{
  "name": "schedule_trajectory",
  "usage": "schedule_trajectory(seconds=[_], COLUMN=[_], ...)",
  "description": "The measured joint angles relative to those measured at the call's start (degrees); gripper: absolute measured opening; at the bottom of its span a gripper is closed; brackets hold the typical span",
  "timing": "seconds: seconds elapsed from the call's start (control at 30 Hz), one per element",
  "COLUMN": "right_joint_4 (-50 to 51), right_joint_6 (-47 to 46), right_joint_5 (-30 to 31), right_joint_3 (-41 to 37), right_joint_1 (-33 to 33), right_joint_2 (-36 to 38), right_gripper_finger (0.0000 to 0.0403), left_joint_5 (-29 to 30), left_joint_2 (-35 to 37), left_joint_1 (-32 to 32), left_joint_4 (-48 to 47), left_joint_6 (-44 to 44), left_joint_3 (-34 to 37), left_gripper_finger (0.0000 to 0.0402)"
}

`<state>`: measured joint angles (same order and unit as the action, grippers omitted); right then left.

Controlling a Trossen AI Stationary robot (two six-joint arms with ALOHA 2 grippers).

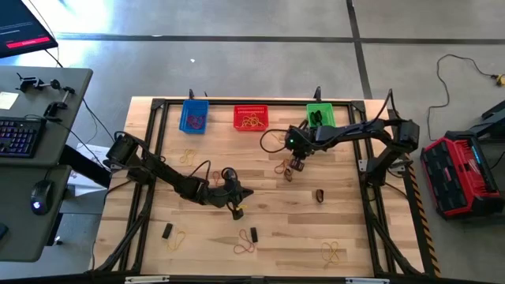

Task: Sort rubber bands into baskets
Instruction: Put the rubberband into the orange bin

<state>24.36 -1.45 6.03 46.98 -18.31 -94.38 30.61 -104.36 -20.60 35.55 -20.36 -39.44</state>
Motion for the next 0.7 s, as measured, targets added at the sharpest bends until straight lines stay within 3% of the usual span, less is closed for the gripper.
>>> schedule_trajectory(seconds=[0.3,0.7], right_joint_4=[2.1,1.3], right_joint_6=[-0.8,-4.1], right_joint_5=[6.5,16.5], right_joint_3=[0.0,0.0], right_joint_1=[4.2,15.2], right_joint_2=[6.0,18.3], right_gripper_finger=[0.0,0.0], left_joint_5=[0.0,0.0], left_joint_2=[0.0,0.0], left_joint_1=[0.0,0.0], left_joint_4=[0.0,0.1], left_joint_6=[0.0,-0.1], left_joint_3=[0.0,0.0], left_gripper_finger=[0.0003,0.0003])
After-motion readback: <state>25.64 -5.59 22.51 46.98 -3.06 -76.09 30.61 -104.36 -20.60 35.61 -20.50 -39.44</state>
